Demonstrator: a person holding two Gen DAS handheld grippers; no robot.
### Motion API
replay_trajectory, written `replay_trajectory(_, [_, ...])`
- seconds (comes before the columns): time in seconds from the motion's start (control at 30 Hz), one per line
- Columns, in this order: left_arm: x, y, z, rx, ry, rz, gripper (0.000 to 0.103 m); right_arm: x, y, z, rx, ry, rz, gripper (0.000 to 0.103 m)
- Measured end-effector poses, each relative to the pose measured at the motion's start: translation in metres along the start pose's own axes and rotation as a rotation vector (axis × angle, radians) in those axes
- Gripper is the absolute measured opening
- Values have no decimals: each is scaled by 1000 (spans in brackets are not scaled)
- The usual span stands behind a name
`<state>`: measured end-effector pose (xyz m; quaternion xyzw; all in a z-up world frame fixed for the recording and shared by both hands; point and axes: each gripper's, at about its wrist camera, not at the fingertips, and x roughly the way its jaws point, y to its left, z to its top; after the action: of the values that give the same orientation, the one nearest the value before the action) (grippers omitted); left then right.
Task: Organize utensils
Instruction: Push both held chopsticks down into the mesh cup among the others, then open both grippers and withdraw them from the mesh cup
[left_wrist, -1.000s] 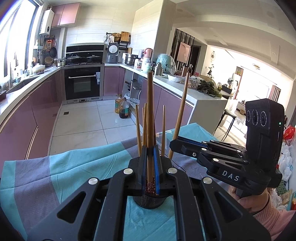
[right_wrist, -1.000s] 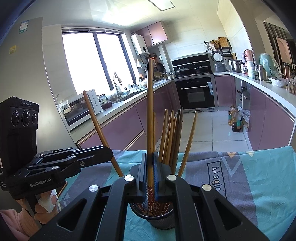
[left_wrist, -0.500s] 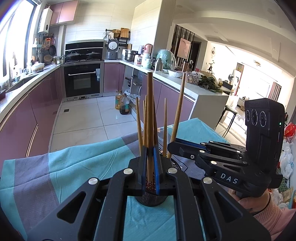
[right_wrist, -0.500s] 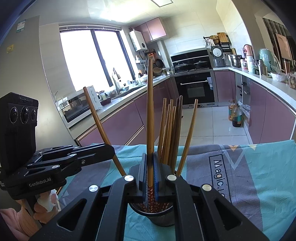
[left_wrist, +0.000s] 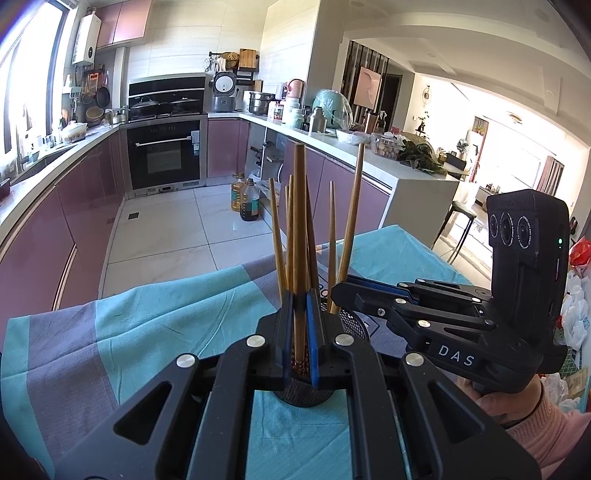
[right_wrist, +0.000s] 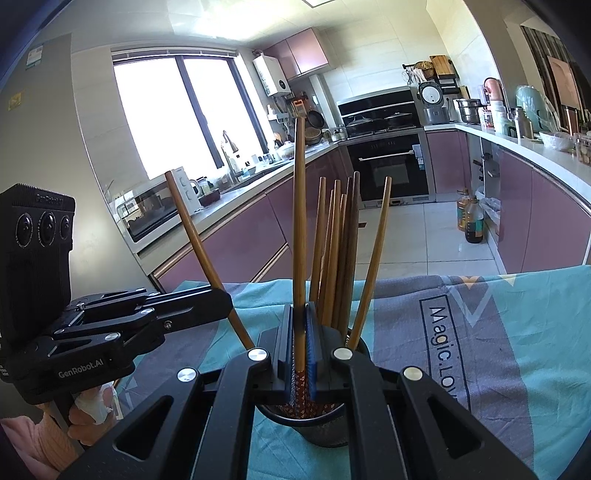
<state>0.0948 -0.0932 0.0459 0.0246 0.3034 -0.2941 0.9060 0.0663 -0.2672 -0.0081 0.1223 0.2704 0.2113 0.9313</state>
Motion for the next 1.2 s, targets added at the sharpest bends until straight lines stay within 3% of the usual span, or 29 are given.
replay_trajectory(0.57, [21,2,-1,-36,29,-13,8,10,-5,-3,16,34,-3,6])
replay_trajectory(1.1, [49,31,3,-68,67,-32,8,16,-6,-3,25,45,-12,8])
replay_trajectory(1.2, [40,32,-7,-68,54,-22,10,13,-4,-4,15,38,-19,13])
